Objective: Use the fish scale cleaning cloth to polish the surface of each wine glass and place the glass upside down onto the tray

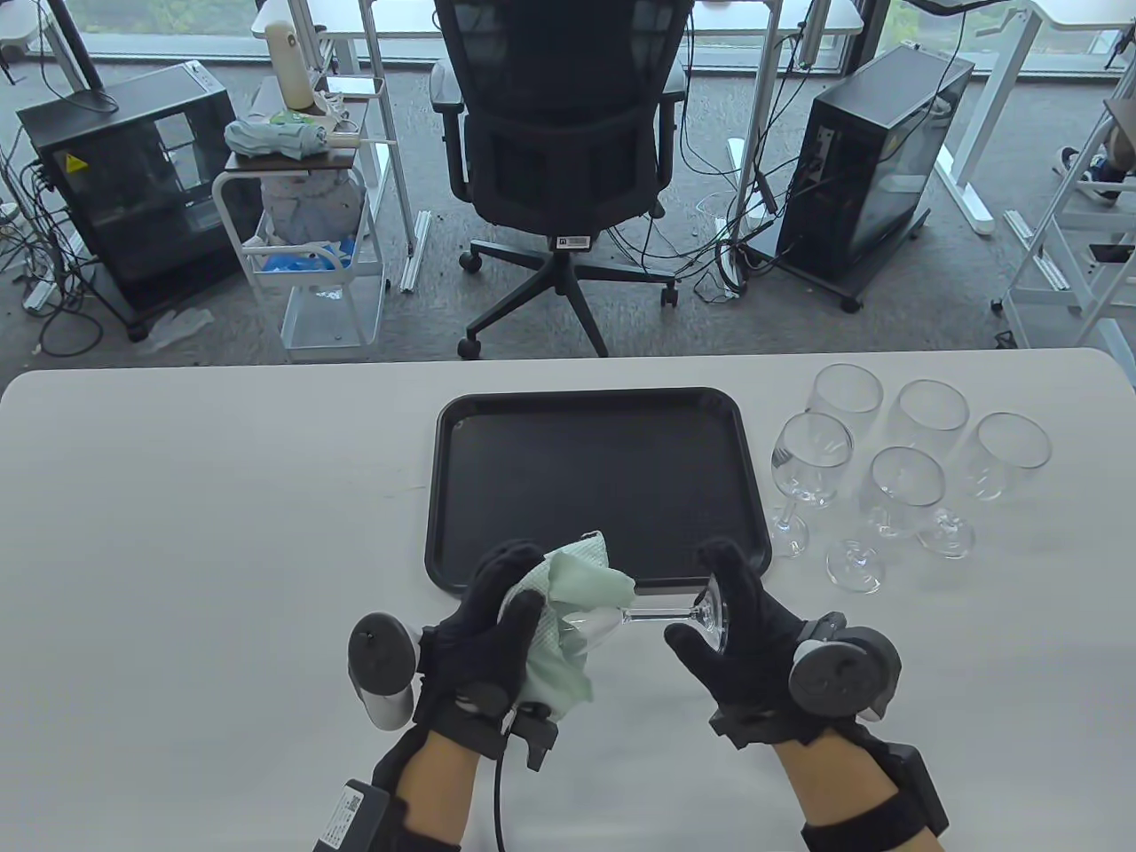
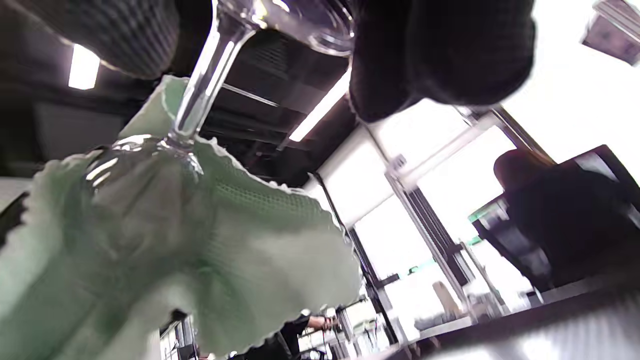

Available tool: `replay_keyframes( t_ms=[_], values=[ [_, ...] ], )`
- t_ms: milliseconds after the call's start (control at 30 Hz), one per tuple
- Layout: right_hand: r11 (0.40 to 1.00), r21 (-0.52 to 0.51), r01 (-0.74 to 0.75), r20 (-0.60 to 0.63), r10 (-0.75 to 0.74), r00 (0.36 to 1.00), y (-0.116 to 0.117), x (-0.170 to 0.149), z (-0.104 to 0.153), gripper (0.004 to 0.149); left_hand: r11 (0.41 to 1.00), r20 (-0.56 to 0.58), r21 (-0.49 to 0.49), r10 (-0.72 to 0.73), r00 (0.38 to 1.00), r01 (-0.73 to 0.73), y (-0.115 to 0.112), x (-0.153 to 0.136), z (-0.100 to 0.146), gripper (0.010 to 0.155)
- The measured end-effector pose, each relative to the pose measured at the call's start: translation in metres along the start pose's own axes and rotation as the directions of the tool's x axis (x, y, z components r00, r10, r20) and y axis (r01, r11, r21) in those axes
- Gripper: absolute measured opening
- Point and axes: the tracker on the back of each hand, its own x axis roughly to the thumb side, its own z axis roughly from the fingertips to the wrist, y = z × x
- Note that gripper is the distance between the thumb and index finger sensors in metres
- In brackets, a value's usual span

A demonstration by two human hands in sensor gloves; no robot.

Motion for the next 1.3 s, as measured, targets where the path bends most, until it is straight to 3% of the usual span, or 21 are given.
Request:
replay_keyframes(
  t_ms=[33,133,200,233,300,400,500,567,667,733,767,900,933,967,1033,1100,1167,1233,1267,1300],
  values=[
    [0.999,-0.026,-0.023,0.039,0.024,0.999,-0.002,0.002,0.0,0.094,1.0,-0.011,-0.011,0.015,1.0,-0.016,-0.001,0.0,0.0,0.061],
    [0.989,-0.066,0.13,-0.065,-0.135,0.989,-0.001,-0.002,0.001,0.078,1.0,0.012,-0.009,-0.01,1.0,0.01,-0.004,0.004,0.0,0.062],
    [0.968,-0.064,0.241,-0.206,-0.249,0.946,0.001,-0.008,0.001,0.075,1.0,0.053,-0.01,-0.028,0.998,0.029,-0.006,0.006,0.001,0.062],
    [0.937,-0.054,0.345,-0.322,-0.343,0.882,0.003,-0.012,0.002,0.077,0.997,0.082,0.01,-0.071,0.994,0.07,-0.006,0.008,0.001,0.062],
    [0.904,-0.037,0.426,-0.376,-0.408,0.832,0.007,-0.014,0.003,0.077,0.993,0.094,0.031,-0.118,0.989,0.115,-0.005,0.01,0.002,0.061],
    [0.98,-0.004,0.2,-0.196,-0.197,0.961,0.003,-0.008,0.003,0.086,0.995,0.067,0.019,-0.102,0.993,0.101,-0.003,0.008,0.001,0.06],
    [0.999,-0.039,-0.031,0.048,0.033,0.998,-0.002,0.001,0.003,0.093,1.0,0.008,-0.006,-0.013,1.0,0.013,-0.002,0.005,0.001,0.06],
    [0.997,-0.071,0.008,0.027,-0.006,1.0,-0.002,-0.001,0.003,0.09,1.0,0.019,-0.019,-0.014,1.0,0.014,-0.004,0.007,0.0,0.061],
    [0.977,-0.076,0.201,-0.129,-0.21,0.969,0.0,-0.008,0.002,0.077,0.998,0.055,-0.005,-0.056,0.997,0.056,-0.007,0.011,0.001,0.062],
    [0.92,-0.062,0.388,-0.306,-0.388,0.87,0.004,-0.015,0.004,0.079,0.995,0.101,0.018,-0.096,0.99,0.095,-0.008,0.012,0.002,0.062],
    [0.886,-0.063,0.46,-0.317,-0.455,0.832,0.006,-0.016,0.005,0.081,0.994,0.11,0.029,-0.112,0.988,0.109,-0.007,0.012,0.002,0.061],
    [0.977,-0.015,0.215,-0.166,-0.214,0.962,0.001,-0.011,0.003,0.088,0.995,0.075,0.023,-0.099,0.992,0.098,-0.005,0.009,0.001,0.06],
    [0.983,-0.013,0.184,-0.126,-0.184,0.975,0.001,-0.009,0.003,0.089,0.996,0.054,0.022,-0.089,0.995,0.088,-0.004,0.009,0.001,0.06],
    [0.997,-0.005,0.075,-0.012,-0.075,0.997,0.001,-0.004,0.003,0.092,0.999,0.029,0.016,-0.052,0.998,0.051,-0.003,0.008,0.001,0.06],
    [0.999,-0.053,0.0,0.036,0.002,0.999,-0.002,-0.002,0.002,0.091,1.0,0.018,-0.003,-0.026,0.999,0.026,-0.003,0.007,0.001,0.06],
    [0.988,-0.065,0.14,-0.066,-0.145,0.987,0.001,-0.006,0.002,0.08,0.999,0.031,0.0,-0.041,0.999,0.041,-0.004,0.008,0.001,0.061],
    [0.956,-0.066,0.285,-0.236,-0.292,0.927,0.002,-0.011,0.002,0.077,0.999,0.06,0.005,-0.048,0.997,0.048,-0.006,0.008,0.001,0.061],
    [0.898,-0.007,0.44,-0.448,-0.397,0.801,0.006,-0.016,0.003,0.08,0.993,0.097,0.03,-0.114,0.989,0.112,-0.006,0.008,0.002,0.061],
    [0.877,0.009,0.481,-0.427,-0.431,0.795,0.006,-0.016,0.003,0.08,0.992,0.088,0.047,-0.123,0.988,0.119,-0.004,0.007,0.002,0.06],
    [0.9,0.013,0.436,-0.391,-0.396,0.831,0.006,-0.016,0.003,0.082,0.995,0.084,0.032,-0.102,0.991,0.099,-0.004,0.007,0.001,0.06]
  ],
)
